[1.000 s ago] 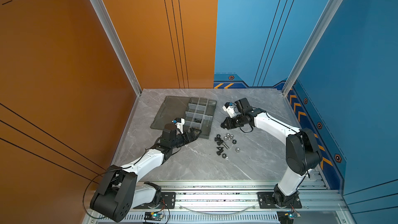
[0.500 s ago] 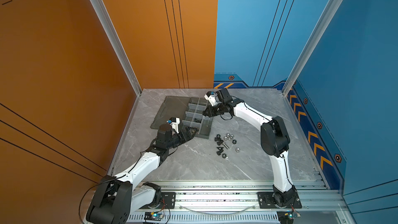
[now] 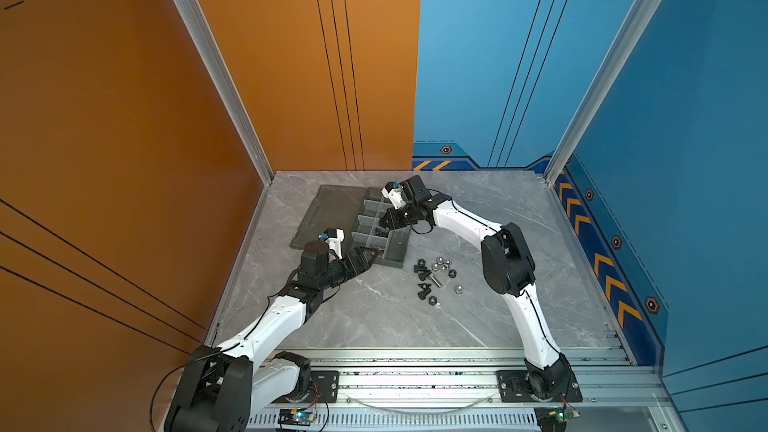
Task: Sort the screws and nuts into containers
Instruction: 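Open the right gripper to drop the black wing nut into the compartment, then move the right gripper back over the pile of bolts and nuts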
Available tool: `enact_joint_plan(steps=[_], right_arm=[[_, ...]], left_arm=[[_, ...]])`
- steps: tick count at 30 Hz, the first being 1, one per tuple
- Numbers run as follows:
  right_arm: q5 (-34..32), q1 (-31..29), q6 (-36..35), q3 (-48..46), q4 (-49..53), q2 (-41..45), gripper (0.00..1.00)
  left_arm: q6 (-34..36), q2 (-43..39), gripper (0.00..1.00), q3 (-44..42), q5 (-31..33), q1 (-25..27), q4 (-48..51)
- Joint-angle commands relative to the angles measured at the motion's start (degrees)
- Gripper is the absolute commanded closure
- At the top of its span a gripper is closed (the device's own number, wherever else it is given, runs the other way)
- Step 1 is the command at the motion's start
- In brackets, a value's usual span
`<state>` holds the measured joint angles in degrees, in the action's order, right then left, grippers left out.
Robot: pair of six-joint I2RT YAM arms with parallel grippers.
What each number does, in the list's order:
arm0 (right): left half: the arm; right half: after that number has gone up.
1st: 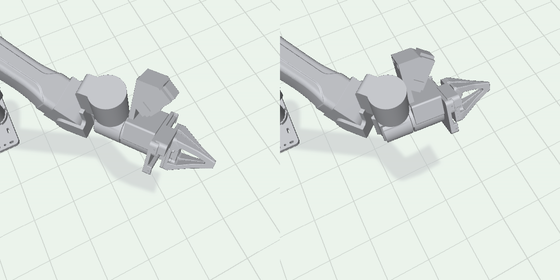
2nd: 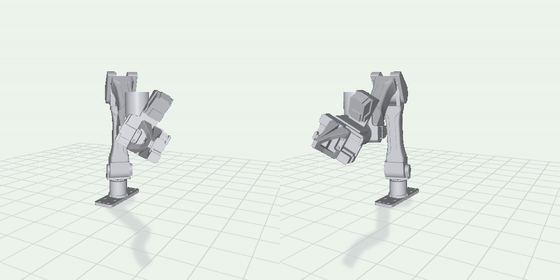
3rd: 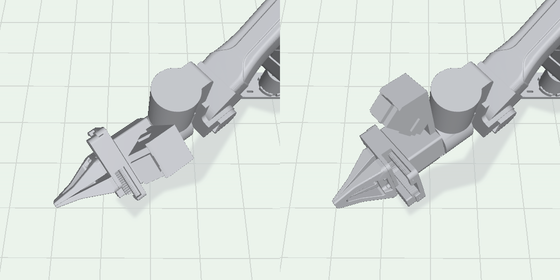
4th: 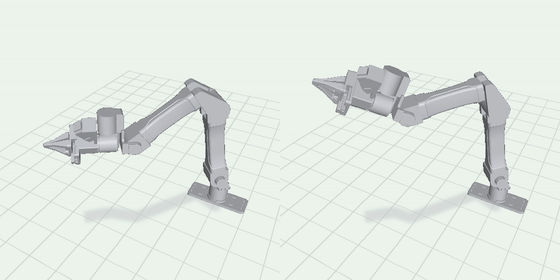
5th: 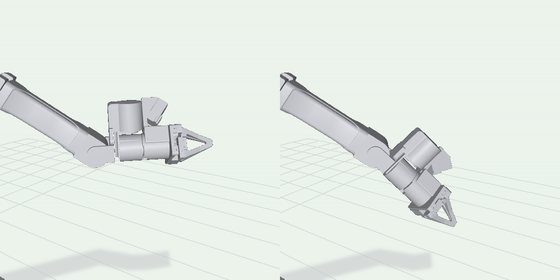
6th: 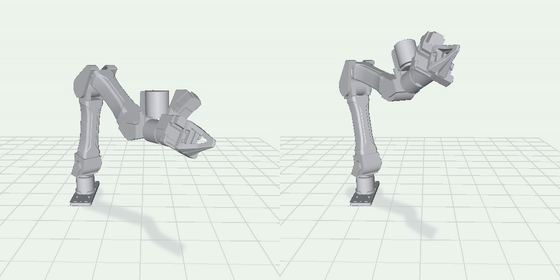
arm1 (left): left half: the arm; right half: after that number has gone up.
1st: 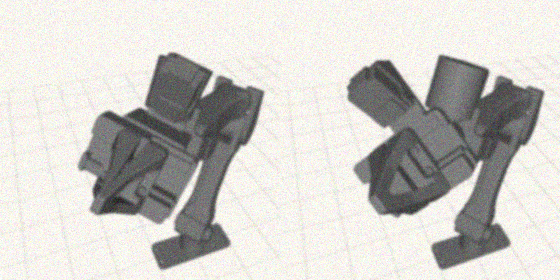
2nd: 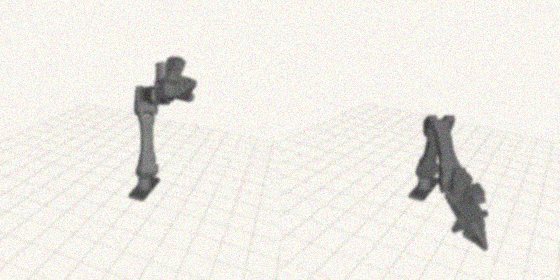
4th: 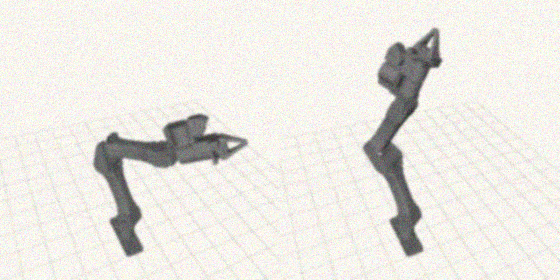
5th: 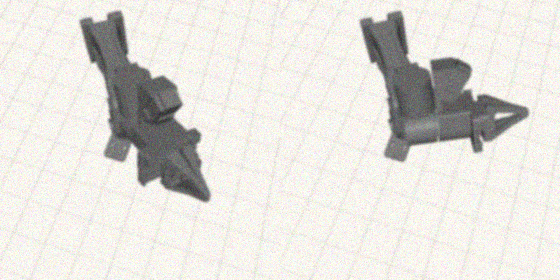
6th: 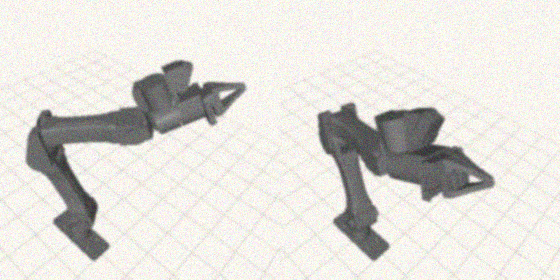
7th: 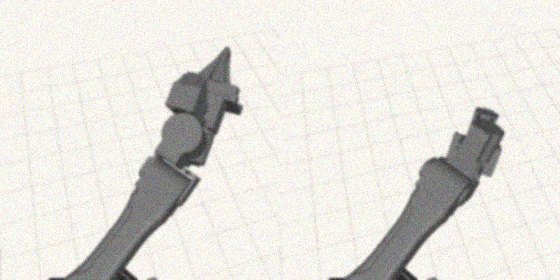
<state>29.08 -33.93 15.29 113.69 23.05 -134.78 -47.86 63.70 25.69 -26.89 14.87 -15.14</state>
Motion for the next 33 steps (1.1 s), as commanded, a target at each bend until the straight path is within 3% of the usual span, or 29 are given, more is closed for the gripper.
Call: enact_joint_plan(steps=[1, 10, 15, 17, 23, 33], right_arm=[[-2.00, -0.08, 0.49, 1.67, 1.36, -0.90, 1.00], [-2.63, -0.10, -0.06, 1.62, 2.61, -1.28, 0.96], [-2.76, 0.02, -0.17, 1.62, 3.01, -1.10, 0.90], [-3.05, 0.05, -0.17, 1.62, 3.31, -1.10, 0.80], [-2.50, 0.16, -0.68, 1.32, 3.93, -0.01, 0.75], [-2.23, 0.76, -2.45, -9.21, 4.08, 11.26, 0.71]], left_arm=[[0.83, -0.68, 0.02, -0.86, -0.78, -0.64, 0.75], [0.77, -0.77, 0.02, -1.21, -0.76, -0.72, 0.54], [0.59, -0.68, 0.02, -1.19, -0.76, -0.70, 0.31], [0.66, -0.69, 0.02, -1.20, -0.72, -0.67, 0.30], [0.60, -0.51, 0.02, -1.28, -0.79, -0.65, 0.10], [0.48, -0.51, 0.02, -1.15, -0.72, -0.64, 0.15]])
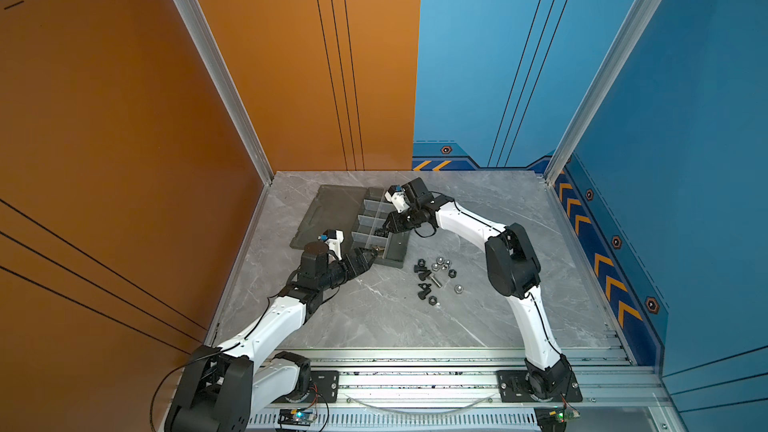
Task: Sort the screws and nuts into containers
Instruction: 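Move the right gripper back over the pile of bolts and nuts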
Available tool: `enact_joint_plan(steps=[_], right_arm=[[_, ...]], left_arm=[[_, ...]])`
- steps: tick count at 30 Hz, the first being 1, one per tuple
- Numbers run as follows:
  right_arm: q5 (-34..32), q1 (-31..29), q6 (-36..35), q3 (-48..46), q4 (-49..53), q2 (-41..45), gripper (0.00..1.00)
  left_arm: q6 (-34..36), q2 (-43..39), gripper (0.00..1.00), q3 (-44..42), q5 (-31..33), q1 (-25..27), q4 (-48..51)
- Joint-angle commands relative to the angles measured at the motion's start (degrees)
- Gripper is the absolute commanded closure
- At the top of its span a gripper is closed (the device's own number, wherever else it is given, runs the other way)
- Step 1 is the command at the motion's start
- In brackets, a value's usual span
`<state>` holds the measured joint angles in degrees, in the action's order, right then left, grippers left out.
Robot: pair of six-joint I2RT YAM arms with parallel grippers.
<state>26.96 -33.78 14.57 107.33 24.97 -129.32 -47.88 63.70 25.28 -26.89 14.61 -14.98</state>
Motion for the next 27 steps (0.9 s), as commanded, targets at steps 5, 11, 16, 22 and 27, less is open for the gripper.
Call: enact_joint_plan(steps=[5, 11, 16, 22, 27], right_arm=[[-0.74, 1.63, -2.50, -12.55, 3.74, 14.01, 0.70], [-3.10, 2.63, -3.09, -24.73, 5.44, 23.30, 0.66], [-6.80, 2.84, -3.39, -32.54, 7.88, 28.31, 0.63], [-7.66, 3.11, -3.03, -38.99, 8.87, 30.33, 0.62], [-4.74, 2.76, -2.64, -42.22, 7.65, 30.77, 0.62]], left_arm=[[-0.59, -0.82, 0.02, -0.29, -0.31, -0.10, -0.02], [-0.29, -0.35, 0.02, 0.47, 0.43, 0.73, 0.87], [-0.13, 0.72, 0.02, 1.18, 0.59, 1.28, 0.83], [-0.11, 1.73, 0.02, 1.67, 0.87, 1.74, 0.60], [-0.15, 2.55, 0.02, 2.03, 0.87, 1.98, 0.55]])
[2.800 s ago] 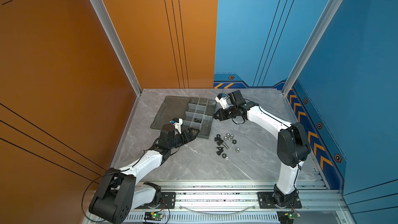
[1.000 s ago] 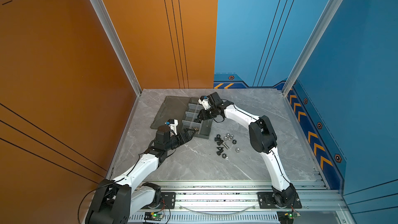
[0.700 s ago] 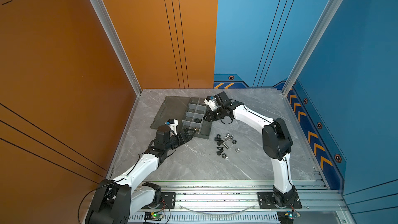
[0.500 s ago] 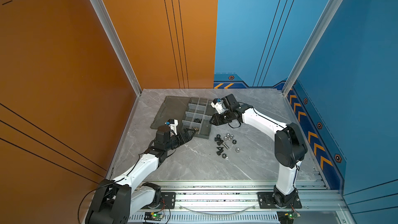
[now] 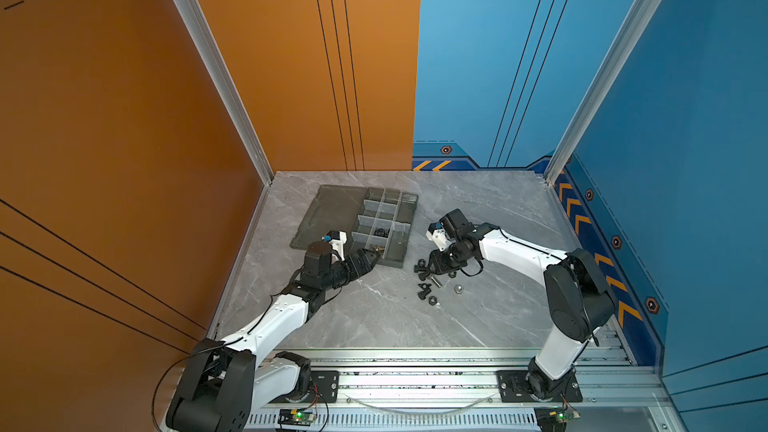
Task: Sort the screws and nuts into containers
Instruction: 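Move the right gripper back over the pile of bolts and nuts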
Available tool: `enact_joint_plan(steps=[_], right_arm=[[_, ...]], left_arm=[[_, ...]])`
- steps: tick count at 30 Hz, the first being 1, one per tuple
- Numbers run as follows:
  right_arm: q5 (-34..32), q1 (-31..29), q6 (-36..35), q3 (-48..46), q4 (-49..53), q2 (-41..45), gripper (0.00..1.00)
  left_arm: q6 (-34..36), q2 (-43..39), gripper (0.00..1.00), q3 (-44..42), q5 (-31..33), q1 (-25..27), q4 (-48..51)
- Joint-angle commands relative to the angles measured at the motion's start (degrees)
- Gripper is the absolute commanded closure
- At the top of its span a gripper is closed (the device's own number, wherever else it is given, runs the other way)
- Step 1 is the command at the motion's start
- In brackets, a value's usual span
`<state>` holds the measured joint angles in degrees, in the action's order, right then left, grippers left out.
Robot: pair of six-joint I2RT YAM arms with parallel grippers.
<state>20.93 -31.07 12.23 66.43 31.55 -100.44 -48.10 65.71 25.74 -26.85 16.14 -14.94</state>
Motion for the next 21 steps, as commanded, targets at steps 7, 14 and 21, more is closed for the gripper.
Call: enact_joint_plan(steps=[7, 14, 21], right_arm=[[4.18, -0.61, 0.37, -2.89, -0.06, 2.85, 0.62], [6.83, -1.39, -0.54, -3.37, -0.25, 2.63, 0.62], [7.90, -1.96, -1.93, -3.40, -0.28, 2.03, 0.62]], left_arm=[[0.11, 1.32, 0.02, 2.14, 0.93, 0.95, 0.51], [0.24, 2.18, 0.02, 2.49, 1.08, 1.26, 0.26], [0.20, 2.70, 0.02, 2.42, 0.93, 1.50, -0.20]])
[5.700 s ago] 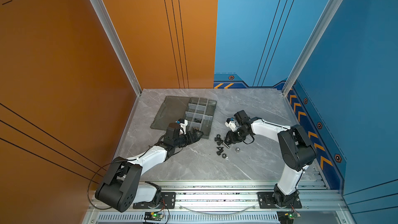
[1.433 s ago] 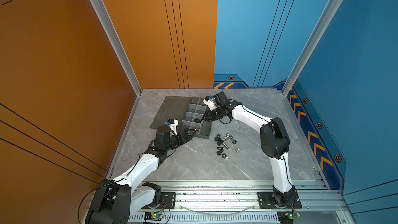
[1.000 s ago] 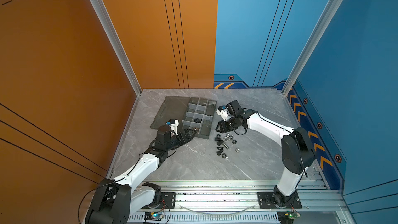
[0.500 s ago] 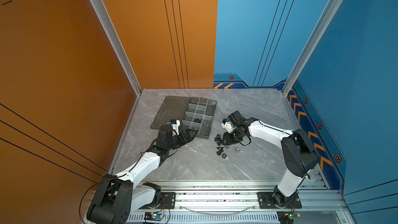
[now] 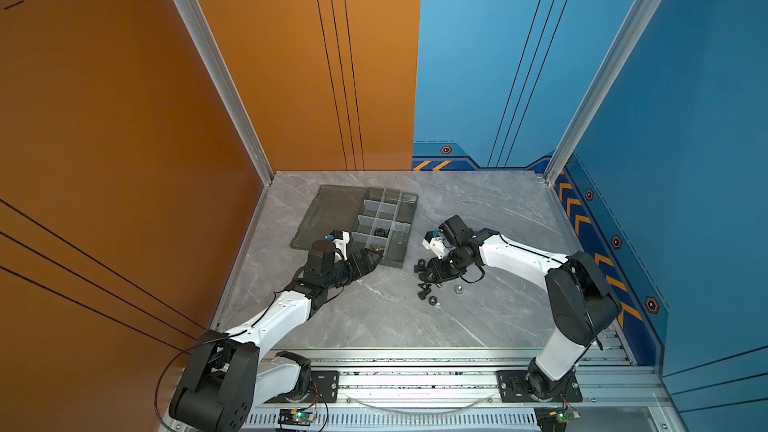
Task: Sort the screws and nuts into containers
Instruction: 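Move the right gripper back over the pile of bolts and nuts, then lower the right gripper into the pile and close on another black wing nut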
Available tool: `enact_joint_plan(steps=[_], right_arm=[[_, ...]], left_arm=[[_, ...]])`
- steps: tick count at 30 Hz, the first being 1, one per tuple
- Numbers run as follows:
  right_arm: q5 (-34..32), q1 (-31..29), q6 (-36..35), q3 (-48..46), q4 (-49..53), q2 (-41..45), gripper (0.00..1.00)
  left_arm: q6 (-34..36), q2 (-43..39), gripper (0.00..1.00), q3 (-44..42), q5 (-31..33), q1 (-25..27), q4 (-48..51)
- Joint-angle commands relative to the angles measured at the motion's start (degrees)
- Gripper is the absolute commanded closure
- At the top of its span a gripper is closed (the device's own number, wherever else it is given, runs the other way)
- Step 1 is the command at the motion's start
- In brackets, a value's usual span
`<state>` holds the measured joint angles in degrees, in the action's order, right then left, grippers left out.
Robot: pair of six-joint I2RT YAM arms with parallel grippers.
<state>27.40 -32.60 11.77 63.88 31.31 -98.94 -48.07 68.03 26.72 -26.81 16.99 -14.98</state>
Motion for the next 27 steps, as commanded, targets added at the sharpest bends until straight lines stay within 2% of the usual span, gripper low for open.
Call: enact_joint_plan(steps=[1, 27], right_arm=[[1.42, -0.46, -1.69, -0.90, -0.02, 0.48, 0.62], [-1.65, -1.41, -2.41, -0.27, -1.84, -5.06, 0.63]], left_arm=[[0.20, 0.44, 0.02, 1.49, 0.95, 0.60, -0.18], [0.17, -0.10, 0.02, 0.79, 1.15, 0.71, -0.38]])
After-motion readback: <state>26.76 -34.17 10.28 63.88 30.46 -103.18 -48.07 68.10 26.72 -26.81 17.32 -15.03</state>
